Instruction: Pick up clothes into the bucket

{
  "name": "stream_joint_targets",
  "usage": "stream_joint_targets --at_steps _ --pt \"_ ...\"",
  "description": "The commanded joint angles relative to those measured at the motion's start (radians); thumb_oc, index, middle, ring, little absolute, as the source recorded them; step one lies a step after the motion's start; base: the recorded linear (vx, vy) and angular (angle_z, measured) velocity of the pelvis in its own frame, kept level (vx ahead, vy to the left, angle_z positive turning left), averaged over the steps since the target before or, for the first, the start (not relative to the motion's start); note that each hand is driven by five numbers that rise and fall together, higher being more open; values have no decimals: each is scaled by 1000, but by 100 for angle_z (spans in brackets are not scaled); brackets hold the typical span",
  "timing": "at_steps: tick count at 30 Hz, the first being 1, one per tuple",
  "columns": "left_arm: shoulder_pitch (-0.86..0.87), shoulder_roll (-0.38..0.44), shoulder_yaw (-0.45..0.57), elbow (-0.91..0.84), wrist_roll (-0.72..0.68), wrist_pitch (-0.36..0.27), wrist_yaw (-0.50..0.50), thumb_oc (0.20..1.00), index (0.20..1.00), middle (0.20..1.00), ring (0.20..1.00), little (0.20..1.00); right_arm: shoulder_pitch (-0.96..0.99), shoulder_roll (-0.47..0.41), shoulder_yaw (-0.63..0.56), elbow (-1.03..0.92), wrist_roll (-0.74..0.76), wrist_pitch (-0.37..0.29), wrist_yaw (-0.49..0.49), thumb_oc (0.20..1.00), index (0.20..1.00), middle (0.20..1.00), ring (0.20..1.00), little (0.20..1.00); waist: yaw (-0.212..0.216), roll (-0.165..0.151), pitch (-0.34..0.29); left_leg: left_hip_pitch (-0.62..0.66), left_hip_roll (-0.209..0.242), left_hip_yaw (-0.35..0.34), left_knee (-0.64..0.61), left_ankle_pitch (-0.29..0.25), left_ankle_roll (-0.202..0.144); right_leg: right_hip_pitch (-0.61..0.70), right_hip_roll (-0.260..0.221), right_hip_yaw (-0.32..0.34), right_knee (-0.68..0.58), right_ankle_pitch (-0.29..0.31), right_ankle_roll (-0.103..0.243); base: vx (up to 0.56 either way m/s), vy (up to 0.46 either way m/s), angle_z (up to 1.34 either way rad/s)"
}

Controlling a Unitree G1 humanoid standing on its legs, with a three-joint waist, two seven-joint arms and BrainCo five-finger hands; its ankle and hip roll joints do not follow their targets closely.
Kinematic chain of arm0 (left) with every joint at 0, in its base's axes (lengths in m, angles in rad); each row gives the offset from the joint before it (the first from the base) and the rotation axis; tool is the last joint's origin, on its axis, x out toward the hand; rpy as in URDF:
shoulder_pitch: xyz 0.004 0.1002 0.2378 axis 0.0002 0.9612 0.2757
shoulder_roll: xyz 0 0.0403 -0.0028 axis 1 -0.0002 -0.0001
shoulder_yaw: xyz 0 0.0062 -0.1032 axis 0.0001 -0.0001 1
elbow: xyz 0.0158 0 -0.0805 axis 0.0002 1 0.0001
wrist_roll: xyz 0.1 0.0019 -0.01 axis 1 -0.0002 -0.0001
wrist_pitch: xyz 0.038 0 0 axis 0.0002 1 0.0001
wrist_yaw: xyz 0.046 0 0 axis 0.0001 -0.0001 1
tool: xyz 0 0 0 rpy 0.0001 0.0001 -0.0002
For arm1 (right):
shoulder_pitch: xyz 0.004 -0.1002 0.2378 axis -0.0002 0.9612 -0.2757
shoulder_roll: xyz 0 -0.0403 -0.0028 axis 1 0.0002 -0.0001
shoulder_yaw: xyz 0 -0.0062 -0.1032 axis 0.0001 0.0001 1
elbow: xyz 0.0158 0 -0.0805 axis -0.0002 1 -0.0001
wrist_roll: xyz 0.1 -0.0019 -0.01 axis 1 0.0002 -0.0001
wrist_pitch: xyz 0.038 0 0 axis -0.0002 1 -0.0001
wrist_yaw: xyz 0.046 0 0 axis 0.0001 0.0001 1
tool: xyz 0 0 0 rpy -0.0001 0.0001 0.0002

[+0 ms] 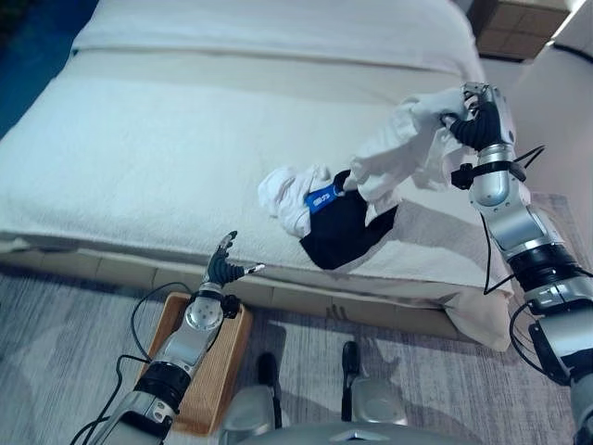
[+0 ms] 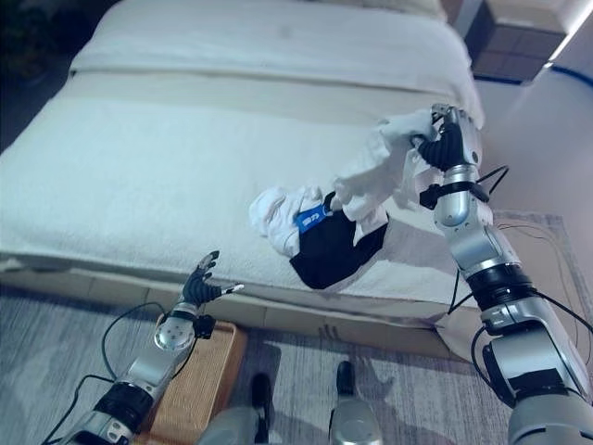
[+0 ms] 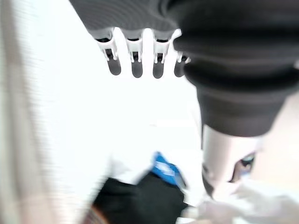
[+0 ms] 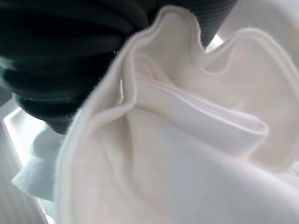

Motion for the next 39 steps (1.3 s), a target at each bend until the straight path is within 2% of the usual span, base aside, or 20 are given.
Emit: stream_joint_targets --at_steps 1,7,8,10,13,20,24,31,32,33,34,39 --pt "-76 41 6 -73 76 -26 -24 1000 1000 1000 1000 1000 -11 -36 -3 -106 58 -59 66 200 200 200 200 200 9 -31 -74 -17 1 12 64 -76 -12 18 -9 -20 79 -102 49 52 -24 -19" --pt "-192 57 -50 -134 93 -11 -56 1000 1000 1000 1000 1000 30 -40 34 -207 173 -66 193 200 200 200 200 200 -7 -34 -120 36 9 23 32 -73 -18 69 -1 -29 55 -107 49 54 -26 -10" --pt "-249 54 -89 -130 96 -6 -79 1000 1000 1000 1000 1000 26 -51 61 -245 226 -69 250 200 200 200 200 200 -14 -34 -133 52 12 25 25 -73 -19 85 1 -29 48 -108 49 53 -14 -2" --pt "-278 51 -107 -124 103 -4 -80 1000 1000 1000 1000 1000 24 -53 76 -261 262 -70 273 200 200 200 200 200 -18 -33 -138 58 12 27 22 -73 -21 91 1 -30 46 -109 49 19 -6 -1" --pt "-364 25 -169 -88 130 5 -89 1000 1000 1000 1000 1000 2 -64 141 -346 389 -76 367 200 200 200 200 200 -28 -33 -156 78 14 35 18 -74 -23 110 3 -30 41 -110 46 12 -3 0" --pt "-404 -38 -218 -38 123 6 -93 1000 1000 1000 1000 1000 10 -68 186 -474 539 -88 450 200 200 200 200 200 -38 -32 -169 85 18 36 17 -66 -25 114 3 -31 48 -109 42 -2 -2 0" --pt "-413 -68 -252 -34 86 3 -125 1000 1000 1000 1000 1000 19 -74 207 -531 603 -91 483 200 200 200 200 200 -42 -31 -172 92 19 34 15 -66 -26 124 4 -37 45 -111 40 0 0 0" --pt "-403 -111 -329 -37 -157 11 -234 1000 1000 1000 1000 1000 33 -79 205 -592 665 -101 497 200 200 200 200 200 -51 -19 -168 107 22 31 5 -68 -27 140 4 -45 34 -113 42 0 0 0" --pt "-400 -113 -335 -33 -184 14 -241 865 865 865 865 865 42 -75 200 -594 668 -101 494 200 200 200 200 200 -53 -17 -168 109 21 30 4 -67 -27 141 3 -46 34 -113 42 0 0 0" --pt "-398 -112 -340 -30 -204 16 -246 256 256 256 256 256 53 -72 191 -597 670 -102 493 200 200 200 200 200 -55 -15 -168 109 21 29 4 -67 -27 142 3 -48 35 -113 42 0 0 0" --pt "-392 -112 -342 -26 -217 19 -248 200 200 200 200 200 57 -70 185 -601 667 -104 491 200 200 200 200 200 -55 -14 -166 110 20 29 4 -67 -27 142 2 -48 36 -113 43 0 0 0" --pt "-356 -144 -345 -2 -296 34 -254 200 200 200 200 200 109 -35 150 -612 651 -107 479 200 200 200 200 200 -58 -13 -164 110 17 22 4 -68 -24 143 0 -50 39 -113 42 0 0 0"
